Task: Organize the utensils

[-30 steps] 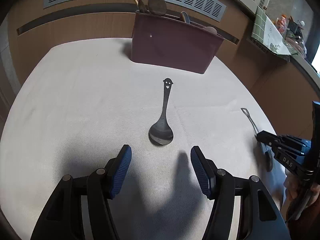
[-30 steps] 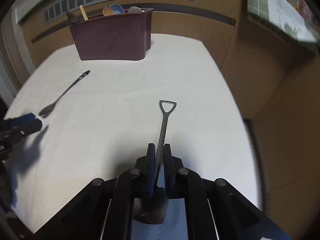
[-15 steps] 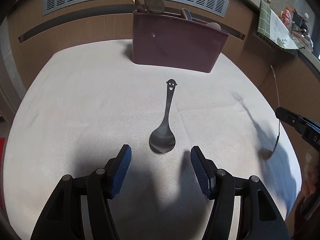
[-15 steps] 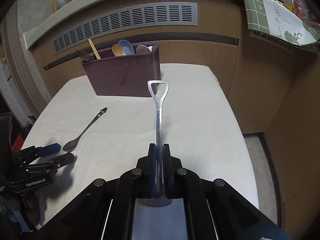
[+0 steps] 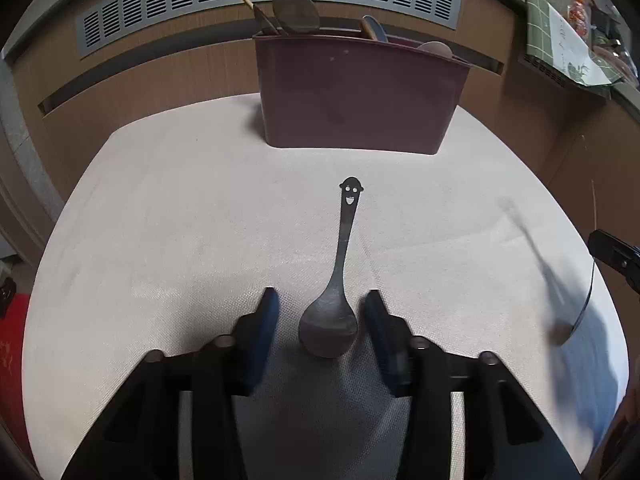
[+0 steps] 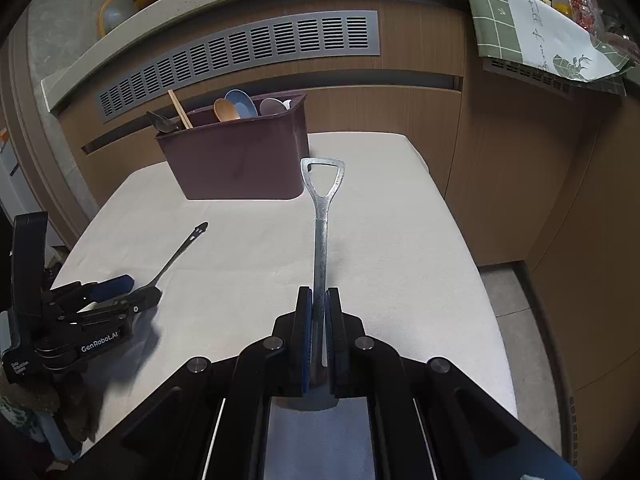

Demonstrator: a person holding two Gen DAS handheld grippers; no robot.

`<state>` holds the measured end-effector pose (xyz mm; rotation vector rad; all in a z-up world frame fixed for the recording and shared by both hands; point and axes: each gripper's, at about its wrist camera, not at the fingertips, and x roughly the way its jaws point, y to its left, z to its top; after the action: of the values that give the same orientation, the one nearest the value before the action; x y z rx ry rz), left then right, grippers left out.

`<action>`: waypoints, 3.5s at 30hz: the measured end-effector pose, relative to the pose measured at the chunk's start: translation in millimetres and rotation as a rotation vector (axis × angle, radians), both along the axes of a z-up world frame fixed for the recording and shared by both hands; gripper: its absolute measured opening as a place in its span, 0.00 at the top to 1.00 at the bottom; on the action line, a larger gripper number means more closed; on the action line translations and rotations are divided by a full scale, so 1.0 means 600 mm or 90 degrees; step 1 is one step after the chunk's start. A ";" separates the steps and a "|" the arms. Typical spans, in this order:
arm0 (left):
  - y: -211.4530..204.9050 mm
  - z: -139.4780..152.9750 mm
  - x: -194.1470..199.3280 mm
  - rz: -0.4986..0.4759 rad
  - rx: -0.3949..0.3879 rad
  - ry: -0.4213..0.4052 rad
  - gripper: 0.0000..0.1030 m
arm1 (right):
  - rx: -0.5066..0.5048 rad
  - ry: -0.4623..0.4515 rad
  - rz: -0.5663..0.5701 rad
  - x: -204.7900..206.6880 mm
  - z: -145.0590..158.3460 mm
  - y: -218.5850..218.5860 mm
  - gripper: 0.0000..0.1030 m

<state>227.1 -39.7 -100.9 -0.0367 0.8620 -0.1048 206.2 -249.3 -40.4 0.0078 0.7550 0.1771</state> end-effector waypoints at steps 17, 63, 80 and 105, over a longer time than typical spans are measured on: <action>0.077 0.128 -0.069 -0.011 -0.075 -0.144 0.92 | -0.014 -0.027 -0.011 -0.015 0.040 0.000 0.96; 0.056 0.028 -0.069 -0.056 -0.097 -0.007 0.62 | 0.028 0.139 0.086 0.049 -0.072 -0.019 0.70; 0.035 0.009 -0.060 -0.067 -0.107 0.015 0.53 | -0.116 0.083 0.092 0.041 -0.076 0.030 0.72; 0.036 0.026 -0.031 0.045 -0.043 -0.064 0.72 | -0.029 -0.030 -0.005 0.002 0.006 0.001 0.72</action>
<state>208.8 -18.0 -85.3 -0.1240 0.7562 -0.0689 207.2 -249.0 -36.7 -0.0369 0.7112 0.1521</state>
